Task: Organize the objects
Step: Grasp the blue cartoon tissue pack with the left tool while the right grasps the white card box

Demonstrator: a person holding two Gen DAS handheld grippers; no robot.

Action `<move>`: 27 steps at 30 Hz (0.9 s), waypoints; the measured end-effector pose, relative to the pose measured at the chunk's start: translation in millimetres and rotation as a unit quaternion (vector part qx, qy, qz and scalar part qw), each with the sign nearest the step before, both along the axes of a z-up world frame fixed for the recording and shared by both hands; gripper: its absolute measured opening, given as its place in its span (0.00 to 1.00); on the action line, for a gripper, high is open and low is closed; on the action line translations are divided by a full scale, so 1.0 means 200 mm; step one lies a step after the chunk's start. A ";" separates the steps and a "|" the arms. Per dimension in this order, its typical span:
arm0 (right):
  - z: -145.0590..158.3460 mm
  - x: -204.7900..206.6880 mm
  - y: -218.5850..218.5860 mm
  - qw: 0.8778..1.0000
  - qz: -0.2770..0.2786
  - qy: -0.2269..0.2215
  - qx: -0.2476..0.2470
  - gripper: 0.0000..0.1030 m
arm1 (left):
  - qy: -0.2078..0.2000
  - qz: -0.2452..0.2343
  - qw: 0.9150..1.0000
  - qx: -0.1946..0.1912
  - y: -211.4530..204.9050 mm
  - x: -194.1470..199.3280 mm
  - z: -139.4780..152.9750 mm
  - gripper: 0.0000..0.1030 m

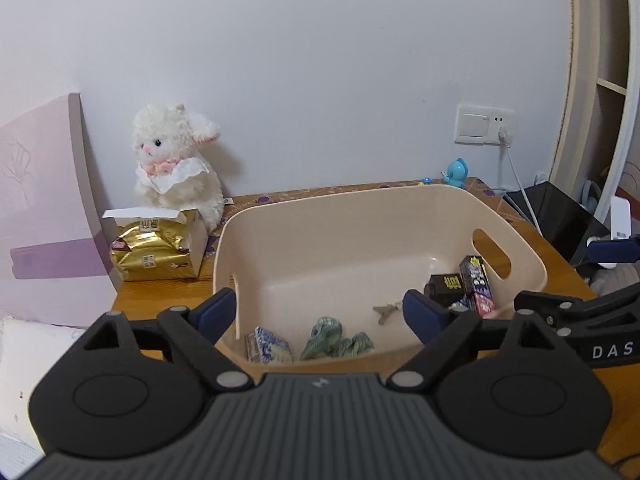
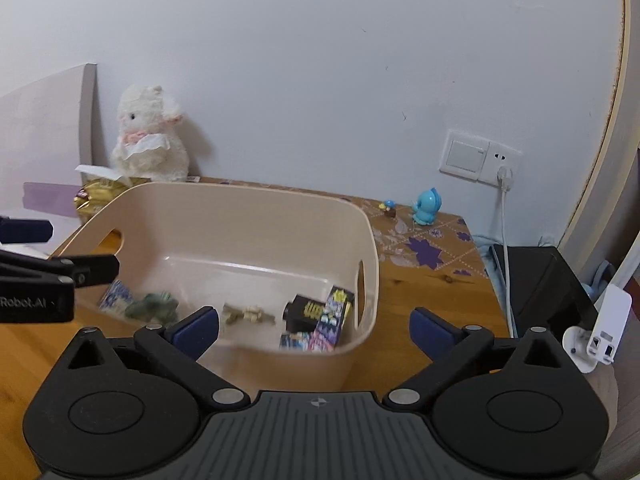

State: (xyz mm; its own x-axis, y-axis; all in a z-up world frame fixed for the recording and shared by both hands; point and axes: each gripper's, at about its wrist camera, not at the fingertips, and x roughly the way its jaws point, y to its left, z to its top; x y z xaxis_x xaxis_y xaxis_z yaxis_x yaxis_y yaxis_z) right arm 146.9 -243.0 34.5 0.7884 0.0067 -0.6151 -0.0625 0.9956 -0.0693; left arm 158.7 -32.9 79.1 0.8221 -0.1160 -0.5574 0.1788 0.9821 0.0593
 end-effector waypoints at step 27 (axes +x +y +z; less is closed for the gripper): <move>-0.48 -0.19 -0.22 0.995 -0.047 0.086 -0.024 1.00 | 0.109 -0.068 0.992 0.017 -0.32 -0.07 -0.58 0.94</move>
